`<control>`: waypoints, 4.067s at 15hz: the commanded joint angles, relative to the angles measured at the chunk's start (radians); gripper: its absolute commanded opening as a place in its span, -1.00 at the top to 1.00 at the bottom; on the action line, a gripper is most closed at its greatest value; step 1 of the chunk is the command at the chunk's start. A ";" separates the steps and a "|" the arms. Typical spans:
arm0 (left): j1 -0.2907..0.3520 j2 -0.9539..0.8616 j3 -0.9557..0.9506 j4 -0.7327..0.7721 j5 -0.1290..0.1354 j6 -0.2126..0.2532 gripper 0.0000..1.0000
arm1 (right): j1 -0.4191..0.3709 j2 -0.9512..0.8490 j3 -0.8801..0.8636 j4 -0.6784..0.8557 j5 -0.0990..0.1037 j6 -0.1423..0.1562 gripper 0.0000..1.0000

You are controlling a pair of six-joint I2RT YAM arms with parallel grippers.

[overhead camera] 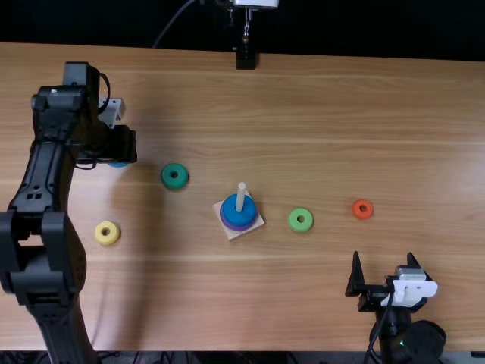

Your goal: Build the Hanoi tower: stack the rings onto the peg from bottom to top in this color order: purple, dark blue, light blue, dark green, light green, yellow, orange.

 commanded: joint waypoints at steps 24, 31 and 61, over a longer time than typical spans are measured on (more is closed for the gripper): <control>-0.499 -0.329 0.075 -0.250 -0.252 -0.064 0.87 | -0.012 -0.013 -0.060 -0.079 -0.013 -0.002 -1.00; -0.591 -0.237 0.162 -0.248 -0.247 -0.122 0.87 | -0.012 -0.013 -0.060 -0.079 -0.013 -0.002 -1.00; -0.705 -0.118 0.213 -0.198 -0.247 -0.220 0.84 | -0.012 -0.013 -0.060 -0.079 -0.011 -0.002 -1.00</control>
